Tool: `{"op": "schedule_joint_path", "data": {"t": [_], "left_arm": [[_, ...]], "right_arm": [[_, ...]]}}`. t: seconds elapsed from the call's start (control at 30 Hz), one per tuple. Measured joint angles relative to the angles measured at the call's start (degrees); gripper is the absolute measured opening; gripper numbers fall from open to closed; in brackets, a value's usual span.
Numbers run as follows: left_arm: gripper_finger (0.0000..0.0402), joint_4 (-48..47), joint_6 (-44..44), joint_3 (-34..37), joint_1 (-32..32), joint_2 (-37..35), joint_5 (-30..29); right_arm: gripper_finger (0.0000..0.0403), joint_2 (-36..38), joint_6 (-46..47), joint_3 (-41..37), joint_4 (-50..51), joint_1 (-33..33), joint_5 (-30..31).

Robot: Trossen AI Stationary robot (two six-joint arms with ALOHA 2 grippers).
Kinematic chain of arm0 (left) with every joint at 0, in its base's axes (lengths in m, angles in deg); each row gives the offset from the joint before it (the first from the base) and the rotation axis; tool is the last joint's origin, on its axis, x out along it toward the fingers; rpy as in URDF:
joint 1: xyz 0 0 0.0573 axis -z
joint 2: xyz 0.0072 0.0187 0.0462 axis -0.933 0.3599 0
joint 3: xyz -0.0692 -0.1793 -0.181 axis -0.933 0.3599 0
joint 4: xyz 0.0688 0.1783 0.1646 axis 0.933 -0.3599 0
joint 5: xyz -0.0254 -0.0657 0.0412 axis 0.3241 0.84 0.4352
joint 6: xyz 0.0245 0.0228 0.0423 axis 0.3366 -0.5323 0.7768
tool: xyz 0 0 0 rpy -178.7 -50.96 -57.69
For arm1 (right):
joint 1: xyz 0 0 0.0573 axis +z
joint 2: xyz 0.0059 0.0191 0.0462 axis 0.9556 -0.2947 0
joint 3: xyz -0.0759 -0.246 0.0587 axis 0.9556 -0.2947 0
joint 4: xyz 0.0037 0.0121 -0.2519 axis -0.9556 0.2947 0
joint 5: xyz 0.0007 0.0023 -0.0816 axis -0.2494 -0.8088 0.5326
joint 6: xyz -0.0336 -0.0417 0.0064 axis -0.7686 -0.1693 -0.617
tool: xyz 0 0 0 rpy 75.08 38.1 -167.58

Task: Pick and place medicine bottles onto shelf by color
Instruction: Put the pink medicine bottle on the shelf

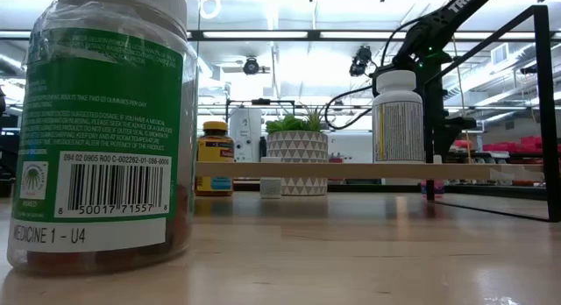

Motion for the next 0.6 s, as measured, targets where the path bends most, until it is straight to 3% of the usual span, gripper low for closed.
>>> {"op": "schedule_joint_path", "data": {"t": [0.33,0.6], "left_arm": [[0.0173,0.1,0.2,-0.1,0.0,-1.3,0.0],[0.0172,-0.7,0.7,0.0,-0.4,-2.7,0.0]], "right_arm": [[0.0188,0.0,-1.3,12.7,2.7,5.8,-2.5],[0.0187,0.0,-1.5,26.9,11.3,13.1,2.8]]}}
